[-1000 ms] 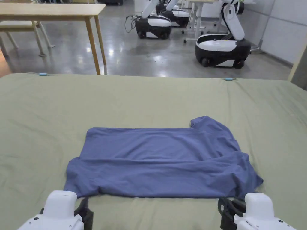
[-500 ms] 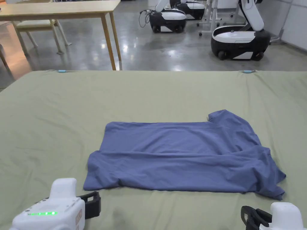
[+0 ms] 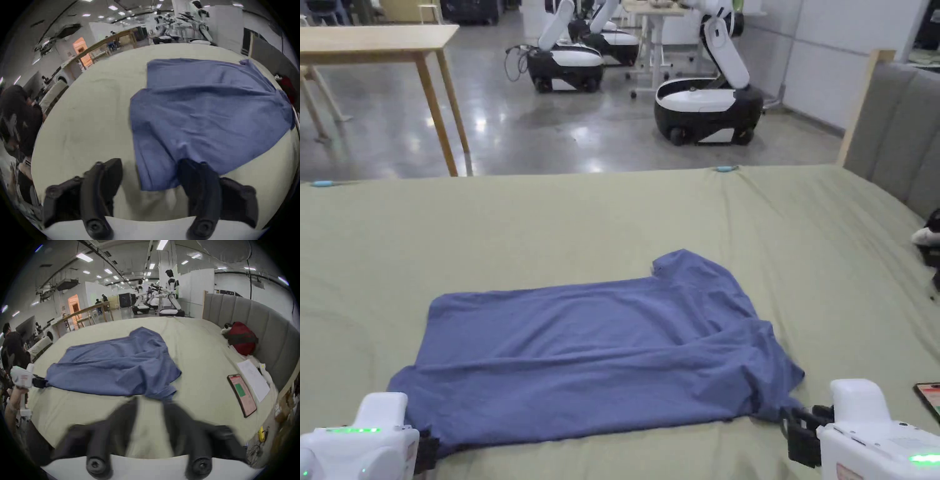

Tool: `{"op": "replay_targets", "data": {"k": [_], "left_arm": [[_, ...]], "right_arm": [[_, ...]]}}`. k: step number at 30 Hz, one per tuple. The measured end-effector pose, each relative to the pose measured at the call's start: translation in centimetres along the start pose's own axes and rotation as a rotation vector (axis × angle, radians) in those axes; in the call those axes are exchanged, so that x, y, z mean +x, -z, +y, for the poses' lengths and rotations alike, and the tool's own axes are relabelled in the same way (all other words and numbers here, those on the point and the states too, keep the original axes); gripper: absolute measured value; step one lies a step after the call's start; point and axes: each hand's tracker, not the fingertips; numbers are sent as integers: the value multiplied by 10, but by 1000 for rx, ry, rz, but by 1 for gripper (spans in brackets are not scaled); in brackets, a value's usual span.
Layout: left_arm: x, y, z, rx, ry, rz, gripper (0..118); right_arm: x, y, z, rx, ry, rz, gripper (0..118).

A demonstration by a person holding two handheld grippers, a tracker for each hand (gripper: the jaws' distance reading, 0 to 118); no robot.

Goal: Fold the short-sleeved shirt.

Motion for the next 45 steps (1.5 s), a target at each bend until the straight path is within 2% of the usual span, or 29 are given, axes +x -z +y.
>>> {"op": "replay_targets", "data": {"k": [1, 2, 3, 4, 6, 7, 8, 9, 10, 12, 15, 18, 23, 26, 29, 32, 35, 36, 37, 38, 39, 40, 42, 45], "left_arm": [[2, -8, 3, -5, 16, -32, 41], [3, -16, 4, 9, 17, -48, 16], [8, -20, 5, 36, 34, -29, 8], [11, -24, 5, 68, 73, 13, 8], [9, -33, 8, 45, 52, -14, 8], [7, -37, 8, 51, 36, -20, 8], [6, -40, 8, 54, 32, -16, 8], [5, -43, 9, 56, 26, -18, 8], [1, -48, 11, 58, 12, -30, 8], [-2, -55, 11, 62, 2, -37, 8], [-11, -62, 13, 50, -7, -66, 8], [-23, -80, 15, 95, -25, -85, 8], [-44, -132, 3, 169, -34, -102, 8], [-60, -146, -26, 160, -49, -128, 8], [-65, -136, -57, 92, -78, -156, 8], [-64, -106, -86, 24, -108, -195, 8], [-64, -104, -98, 23, -130, -200, 8], [-66, -108, -100, 42, -155, -200, 10], [-69, -116, -97, 81, -187, -212, 24], [-69, -124, -96, 122, -203, -196, 52], [-67, -129, -91, 151, -183, -164, 101], [-62, -130, -84, 161, -152, -135, 116], [-48, -141, -73, 243, -93, -127, 116], [-23, -149, -49, 363, -46, -139, 116]], "right_arm": [[6, 15, 6, -49, -9, 3, 105], [10, 31, 8, -76, -13, -15, 118], [13, 41, 10, -54, -12, -20, 118], [17, 53, 11, -34, -11, -19, 118], [20, 83, 17, -119, -22, -30, 118], [19, 97, 18, -152, -40, -35, 112], [18, 104, 19, -146, -46, -27, 92], [16, 107, 20, -145, -47, -16, 41], [16, 112, 21, -158, -46, -9, 17], [14, 111, 23, -162, -14, 81, 11], [16, 93, 31, -142, -36, 58, 11], [22, 44, 44, -36, 27, 100, 11], [21, -40, 47, 61, -44, 125, 11], [23, -72, 29, 27, -69, 131, 11], [26, -67, 0, -75, -47, 151, 11], [19, -39, -35, -185, -73, 126, 11], [14, -32, -49, -169, -86, 97, 11], [12, -36, -49, -153, -95, 74, 26], [11, -42, -46, -119, -106, 45, 58], [7, -50, -42, -81, -105, 42, 92], [4, -56, -38, -49, -89, 37, 116], [-1, -63, -33, 8, -61, 32, 118], [-13, -74, -17, 125, -22, 104, 118], [-52, -79, 11, 207, -54, 145, 118]]}}
